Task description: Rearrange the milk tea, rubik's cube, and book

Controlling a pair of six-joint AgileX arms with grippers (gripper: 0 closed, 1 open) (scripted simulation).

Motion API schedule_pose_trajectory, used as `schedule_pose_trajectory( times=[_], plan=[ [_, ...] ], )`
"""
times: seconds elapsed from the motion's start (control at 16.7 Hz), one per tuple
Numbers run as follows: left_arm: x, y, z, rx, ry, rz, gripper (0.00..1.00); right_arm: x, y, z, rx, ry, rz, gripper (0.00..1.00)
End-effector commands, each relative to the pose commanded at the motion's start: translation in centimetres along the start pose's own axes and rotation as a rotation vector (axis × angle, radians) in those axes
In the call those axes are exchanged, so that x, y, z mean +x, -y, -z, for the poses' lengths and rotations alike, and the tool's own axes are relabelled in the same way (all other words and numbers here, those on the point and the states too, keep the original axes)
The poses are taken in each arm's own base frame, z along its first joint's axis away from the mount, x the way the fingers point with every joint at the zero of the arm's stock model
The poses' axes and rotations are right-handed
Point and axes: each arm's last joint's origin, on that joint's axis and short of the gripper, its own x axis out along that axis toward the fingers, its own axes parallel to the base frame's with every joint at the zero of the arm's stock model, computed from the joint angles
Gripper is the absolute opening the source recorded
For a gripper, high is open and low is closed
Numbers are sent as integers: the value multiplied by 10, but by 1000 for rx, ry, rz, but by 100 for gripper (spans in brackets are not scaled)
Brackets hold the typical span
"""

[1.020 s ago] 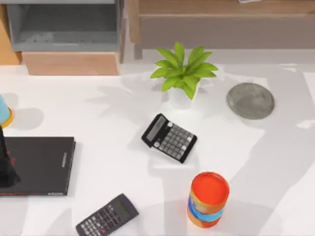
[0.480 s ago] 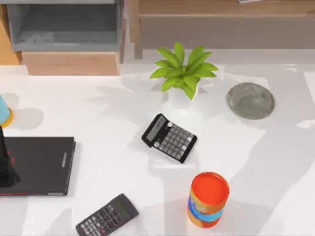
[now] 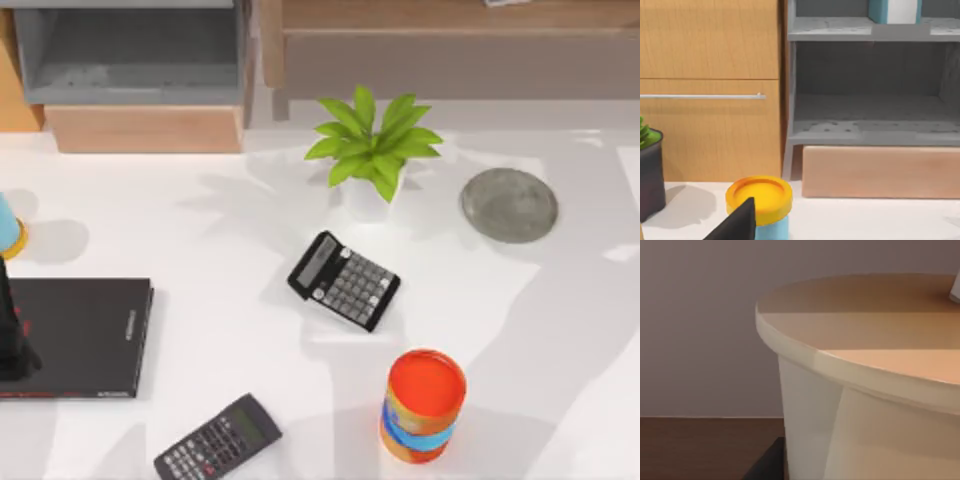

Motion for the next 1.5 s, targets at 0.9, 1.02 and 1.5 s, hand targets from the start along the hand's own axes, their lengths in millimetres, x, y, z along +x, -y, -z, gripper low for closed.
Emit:
schedule_pose_trajectory(
  times=[0.9, 1.02, 1.5],
  plan=[
    [0, 0, 0, 0, 0, 0, 100, -80, 1, -11, 1, 0, 2, 0],
    [0, 0, 0, 0, 0, 0, 100, -78, -1, -10, 4, -4, -2, 0],
    [0, 0, 0, 0, 0, 0, 100, -70, -95, -10, -38, 138, -32, 0]
  ],
)
